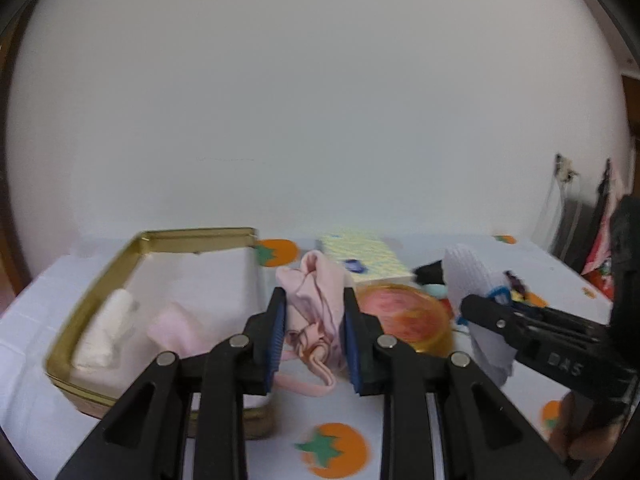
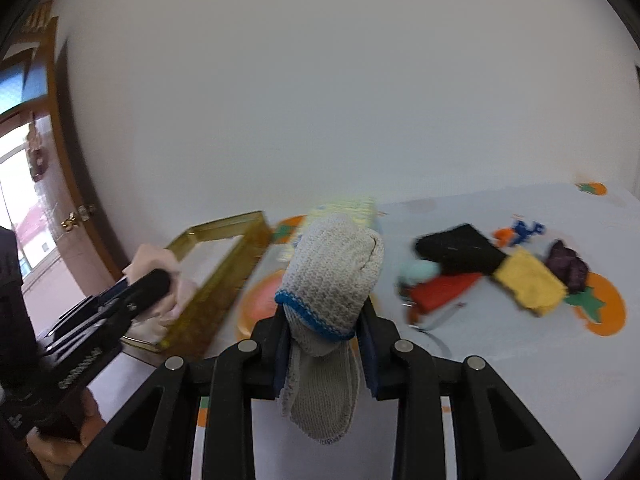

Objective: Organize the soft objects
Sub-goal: 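Carry the pink cloth and grey sock over the gold tray with both tools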

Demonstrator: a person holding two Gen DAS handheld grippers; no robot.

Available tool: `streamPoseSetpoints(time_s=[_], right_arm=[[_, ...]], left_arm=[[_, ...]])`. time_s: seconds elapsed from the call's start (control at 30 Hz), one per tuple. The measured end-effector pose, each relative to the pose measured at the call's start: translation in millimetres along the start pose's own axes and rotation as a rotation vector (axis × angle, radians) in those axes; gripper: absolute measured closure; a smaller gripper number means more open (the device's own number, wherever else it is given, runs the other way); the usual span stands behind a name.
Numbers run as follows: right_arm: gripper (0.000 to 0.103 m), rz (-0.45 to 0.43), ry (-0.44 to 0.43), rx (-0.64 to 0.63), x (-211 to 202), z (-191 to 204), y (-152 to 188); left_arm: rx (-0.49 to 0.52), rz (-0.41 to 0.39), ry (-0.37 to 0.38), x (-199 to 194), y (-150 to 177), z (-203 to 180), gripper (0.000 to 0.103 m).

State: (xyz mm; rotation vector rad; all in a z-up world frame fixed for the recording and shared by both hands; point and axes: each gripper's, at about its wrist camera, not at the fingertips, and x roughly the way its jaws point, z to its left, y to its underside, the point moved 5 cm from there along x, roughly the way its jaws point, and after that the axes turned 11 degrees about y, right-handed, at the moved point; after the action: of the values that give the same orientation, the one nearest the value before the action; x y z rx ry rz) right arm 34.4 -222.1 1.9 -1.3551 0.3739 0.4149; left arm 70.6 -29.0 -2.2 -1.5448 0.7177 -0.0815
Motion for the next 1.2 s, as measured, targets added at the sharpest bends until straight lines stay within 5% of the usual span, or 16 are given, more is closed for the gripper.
streamPoseSetpoints(time_s=[0.8,1.2], right_arm=[[0.07,-0.006,-0.169,-0.017,49.8,142.6,-28.6],[0.07,0.049,-0.179,0.023,98.9,159.1,-49.1]], left_arm=[[-0.041,-0.004,-0.204,4.2,-30.7,107.2,0.078],[-0.146,0.045,-0.247,19.2,-43.6,149.6,0.078]])
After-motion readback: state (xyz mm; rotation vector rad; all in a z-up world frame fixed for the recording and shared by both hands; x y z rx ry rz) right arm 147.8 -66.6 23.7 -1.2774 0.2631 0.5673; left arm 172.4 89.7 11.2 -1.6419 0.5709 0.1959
